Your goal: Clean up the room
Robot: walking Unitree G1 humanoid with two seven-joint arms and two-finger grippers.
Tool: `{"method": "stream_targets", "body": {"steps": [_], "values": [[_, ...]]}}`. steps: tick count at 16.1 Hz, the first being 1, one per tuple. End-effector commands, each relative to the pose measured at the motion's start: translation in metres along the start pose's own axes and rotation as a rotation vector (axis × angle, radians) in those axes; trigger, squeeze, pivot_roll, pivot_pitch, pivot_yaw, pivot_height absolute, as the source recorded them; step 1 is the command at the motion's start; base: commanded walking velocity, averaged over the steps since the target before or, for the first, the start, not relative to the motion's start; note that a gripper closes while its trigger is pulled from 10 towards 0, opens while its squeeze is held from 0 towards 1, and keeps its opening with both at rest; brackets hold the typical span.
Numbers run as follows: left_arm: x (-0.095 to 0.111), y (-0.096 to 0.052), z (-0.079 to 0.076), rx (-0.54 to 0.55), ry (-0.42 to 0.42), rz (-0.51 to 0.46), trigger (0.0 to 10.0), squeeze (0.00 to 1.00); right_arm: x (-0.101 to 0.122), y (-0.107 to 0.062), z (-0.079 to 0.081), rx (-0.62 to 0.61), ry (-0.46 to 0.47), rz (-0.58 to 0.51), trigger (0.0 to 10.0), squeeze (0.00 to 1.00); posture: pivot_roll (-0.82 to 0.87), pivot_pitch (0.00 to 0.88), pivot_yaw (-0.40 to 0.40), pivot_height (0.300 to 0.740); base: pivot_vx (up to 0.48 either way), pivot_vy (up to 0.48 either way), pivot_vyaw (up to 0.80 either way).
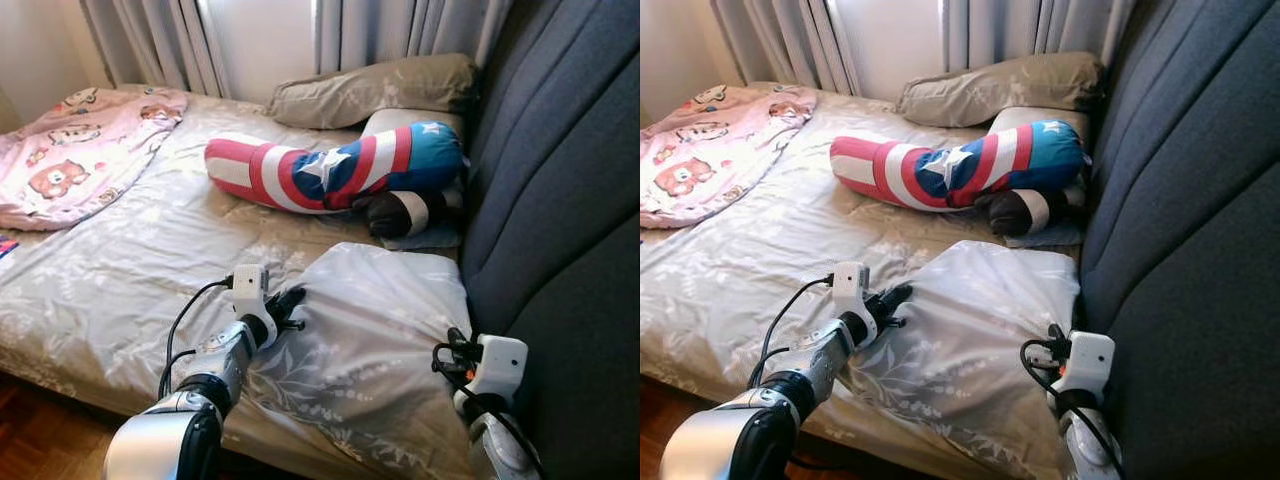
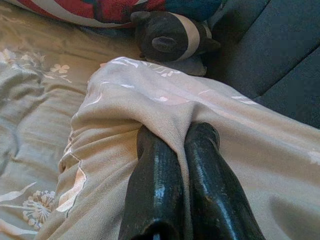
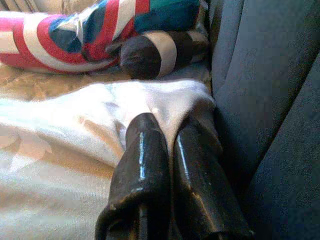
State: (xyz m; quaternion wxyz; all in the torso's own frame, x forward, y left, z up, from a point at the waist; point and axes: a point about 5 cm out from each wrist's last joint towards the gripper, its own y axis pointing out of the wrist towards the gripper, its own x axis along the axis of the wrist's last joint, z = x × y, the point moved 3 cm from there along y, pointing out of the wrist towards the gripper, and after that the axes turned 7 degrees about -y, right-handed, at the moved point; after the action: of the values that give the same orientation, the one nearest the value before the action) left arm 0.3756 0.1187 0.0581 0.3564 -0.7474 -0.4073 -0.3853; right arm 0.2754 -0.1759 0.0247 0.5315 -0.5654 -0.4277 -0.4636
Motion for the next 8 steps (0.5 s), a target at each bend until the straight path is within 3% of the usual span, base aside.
{"method": "stream_targets", "body": {"steps": [1, 4, 8], "values": [[-0.001, -0.003, 0.005, 0.016, 0.017, -0.002, 10.0, 0.00, -0.013, -0.001, -0.023, -0.063, -0.031, 0.048, 10.0, 0.00, -0.09, 0.043, -0.024, 0.740, 0.000, 0.000, 0.00], [-0.018, -0.009, 0.010, 0.035, 0.024, 0.055, 10.0, 0.00, -0.032, 0.008, -0.029, -0.085, 0.012, 0.154, 10.0, 0.00, -0.08, 0.045, -0.023, 0.740, 0.000, 0.000, 0.00], [-0.031, -0.013, 0.013, 0.062, 0.010, 0.084, 10.0, 0.00, -0.039, 0.020, -0.026, -0.063, 0.041, 0.201, 10.0, 0.00, -0.07, 0.049, -0.023, 0.740, 0.000, 0.000, 0.00]]}}
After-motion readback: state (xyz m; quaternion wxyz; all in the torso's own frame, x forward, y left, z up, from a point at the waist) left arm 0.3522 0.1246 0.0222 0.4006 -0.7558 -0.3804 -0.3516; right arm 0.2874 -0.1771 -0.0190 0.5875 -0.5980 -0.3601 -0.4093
